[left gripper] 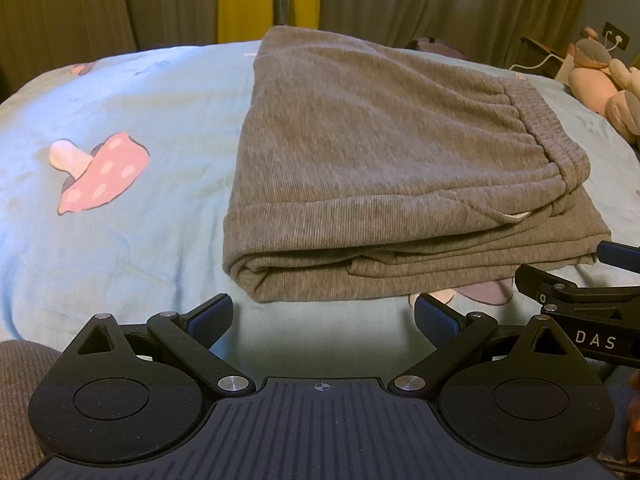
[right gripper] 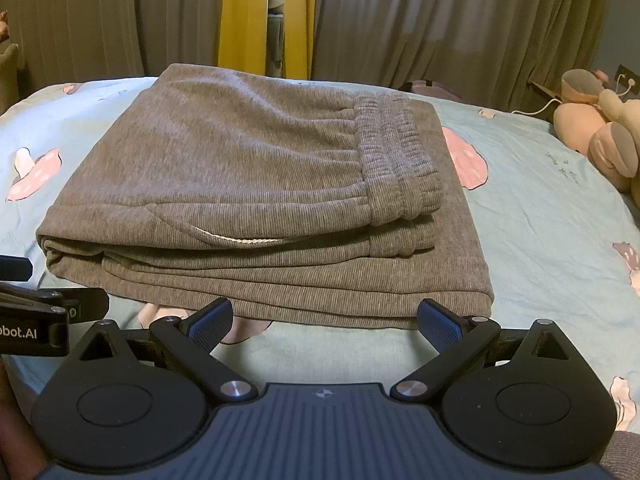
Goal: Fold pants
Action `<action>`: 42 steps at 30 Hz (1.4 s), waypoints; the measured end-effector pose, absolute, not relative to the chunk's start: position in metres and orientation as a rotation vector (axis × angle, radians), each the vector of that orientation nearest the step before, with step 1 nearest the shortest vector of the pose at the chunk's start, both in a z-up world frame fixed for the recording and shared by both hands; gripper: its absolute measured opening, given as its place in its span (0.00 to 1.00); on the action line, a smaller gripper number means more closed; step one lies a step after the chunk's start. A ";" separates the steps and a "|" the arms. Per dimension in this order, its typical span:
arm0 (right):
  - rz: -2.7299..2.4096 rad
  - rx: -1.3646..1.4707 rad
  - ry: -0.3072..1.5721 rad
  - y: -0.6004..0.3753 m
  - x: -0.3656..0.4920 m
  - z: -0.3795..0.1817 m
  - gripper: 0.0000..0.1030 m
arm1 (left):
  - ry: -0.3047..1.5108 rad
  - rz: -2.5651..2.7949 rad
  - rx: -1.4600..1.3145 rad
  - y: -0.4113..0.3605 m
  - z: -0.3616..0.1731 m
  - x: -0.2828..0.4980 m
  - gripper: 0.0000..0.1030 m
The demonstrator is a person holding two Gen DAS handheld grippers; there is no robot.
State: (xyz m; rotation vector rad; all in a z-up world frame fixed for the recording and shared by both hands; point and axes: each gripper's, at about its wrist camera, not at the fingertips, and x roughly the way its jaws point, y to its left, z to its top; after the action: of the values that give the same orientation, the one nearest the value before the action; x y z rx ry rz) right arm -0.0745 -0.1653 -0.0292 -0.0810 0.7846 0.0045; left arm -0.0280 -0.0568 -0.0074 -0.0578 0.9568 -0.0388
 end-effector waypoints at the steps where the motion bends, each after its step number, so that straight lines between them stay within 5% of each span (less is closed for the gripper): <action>1: 0.005 -0.082 0.785 -0.165 -0.075 -0.030 0.96 | 0.958 -0.039 -0.057 -0.057 -0.007 -0.028 0.98; 42: 0.011 -0.082 0.800 -0.166 -0.074 -0.035 0.96 | 0.970 -0.038 -0.051 -0.058 -0.011 -0.026 0.98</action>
State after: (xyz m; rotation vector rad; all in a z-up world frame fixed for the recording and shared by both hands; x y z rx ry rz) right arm -0.0740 -0.1660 -0.0348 -0.0823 0.7998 0.0110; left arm -0.0263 -0.0581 -0.0114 -0.0509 0.9703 -0.0383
